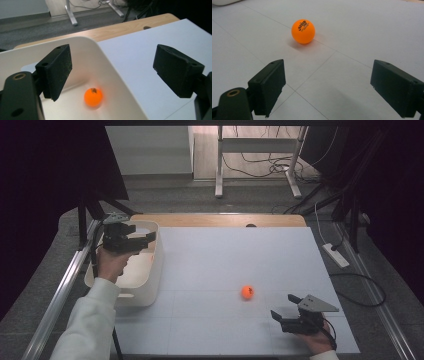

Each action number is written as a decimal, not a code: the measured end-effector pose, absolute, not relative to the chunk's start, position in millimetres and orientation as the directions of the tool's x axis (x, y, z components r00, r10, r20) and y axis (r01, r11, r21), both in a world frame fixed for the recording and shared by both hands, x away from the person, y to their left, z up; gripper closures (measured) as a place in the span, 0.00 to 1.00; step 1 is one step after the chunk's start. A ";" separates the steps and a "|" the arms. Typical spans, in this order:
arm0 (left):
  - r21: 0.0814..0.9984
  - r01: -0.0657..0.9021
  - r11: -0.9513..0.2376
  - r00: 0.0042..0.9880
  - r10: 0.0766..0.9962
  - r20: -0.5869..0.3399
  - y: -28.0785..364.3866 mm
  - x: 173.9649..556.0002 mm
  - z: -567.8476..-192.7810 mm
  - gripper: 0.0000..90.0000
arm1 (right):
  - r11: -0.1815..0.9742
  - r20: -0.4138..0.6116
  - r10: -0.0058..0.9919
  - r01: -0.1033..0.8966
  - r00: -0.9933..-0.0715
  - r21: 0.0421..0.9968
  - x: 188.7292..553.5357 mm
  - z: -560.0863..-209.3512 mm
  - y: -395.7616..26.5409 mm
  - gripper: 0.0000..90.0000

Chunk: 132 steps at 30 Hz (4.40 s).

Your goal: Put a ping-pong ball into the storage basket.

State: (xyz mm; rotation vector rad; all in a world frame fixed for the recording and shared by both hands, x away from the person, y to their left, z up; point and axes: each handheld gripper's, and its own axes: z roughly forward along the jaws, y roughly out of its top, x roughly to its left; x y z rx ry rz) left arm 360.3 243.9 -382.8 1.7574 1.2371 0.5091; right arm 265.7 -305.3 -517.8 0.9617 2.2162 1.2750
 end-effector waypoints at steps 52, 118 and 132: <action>0.889 0.427 -0.165 0.652 0.737 -0.177 180.1 322.5 -383.1 0.18 | 0.333 -0.001 0.731 0.355 -0.682 0.874 268.6 -517.2 -304.1 0.13; 0.874 0.411 -0.260 0.754 0.635 -0.166 95.4 334.5 -412.1 0.19 | 0.336 -0.011 0.723 0.338 -0.690 0.879 272.7 -515.7 -302.9 0.14; 0.864 0.418 -0.280 0.768 0.618 -0.171 75.3 341.1 -421.4 0.18 | 0.340 -0.013 0.723 0.340 -0.691 0.877 274.0 -515.9 -302.8 0.14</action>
